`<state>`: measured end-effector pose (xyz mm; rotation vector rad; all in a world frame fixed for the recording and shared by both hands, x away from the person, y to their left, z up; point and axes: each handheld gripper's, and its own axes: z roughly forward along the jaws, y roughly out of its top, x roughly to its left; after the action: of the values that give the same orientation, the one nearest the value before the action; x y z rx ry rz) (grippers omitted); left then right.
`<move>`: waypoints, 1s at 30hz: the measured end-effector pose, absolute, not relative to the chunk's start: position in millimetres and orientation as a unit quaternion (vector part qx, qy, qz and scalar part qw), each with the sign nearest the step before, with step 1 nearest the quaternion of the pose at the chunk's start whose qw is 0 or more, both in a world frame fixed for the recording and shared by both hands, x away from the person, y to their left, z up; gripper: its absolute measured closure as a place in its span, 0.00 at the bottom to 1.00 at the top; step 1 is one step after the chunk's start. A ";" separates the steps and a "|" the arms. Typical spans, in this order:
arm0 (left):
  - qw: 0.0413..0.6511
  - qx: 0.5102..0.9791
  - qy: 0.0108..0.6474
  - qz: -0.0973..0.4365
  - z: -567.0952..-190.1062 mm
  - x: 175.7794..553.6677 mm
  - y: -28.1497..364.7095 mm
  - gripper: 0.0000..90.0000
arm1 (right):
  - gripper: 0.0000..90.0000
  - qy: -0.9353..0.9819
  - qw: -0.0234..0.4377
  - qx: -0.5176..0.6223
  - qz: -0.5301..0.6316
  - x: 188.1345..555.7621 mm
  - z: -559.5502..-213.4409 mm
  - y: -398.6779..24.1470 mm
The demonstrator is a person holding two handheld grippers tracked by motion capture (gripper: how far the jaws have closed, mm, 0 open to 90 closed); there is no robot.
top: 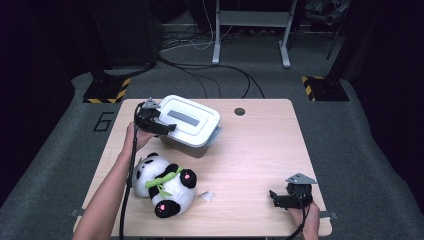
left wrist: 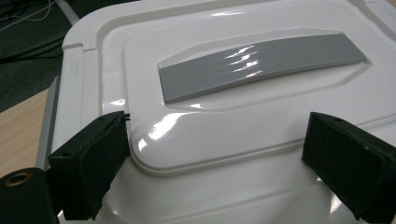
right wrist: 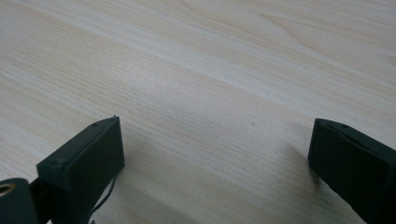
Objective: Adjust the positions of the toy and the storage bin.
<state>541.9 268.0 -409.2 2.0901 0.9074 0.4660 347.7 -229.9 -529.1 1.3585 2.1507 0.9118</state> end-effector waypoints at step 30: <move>0.365 0.872 0.292 0.146 -396.1 524.9 204.6 0.07 | 0.03 0.776 0.216 0.491 0.331 348.1 -529.3 -230.2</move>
<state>524.9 204.6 -396.1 2.2413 0.7509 0.3755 348.1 -230.2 -529.3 1.3622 2.1508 0.9181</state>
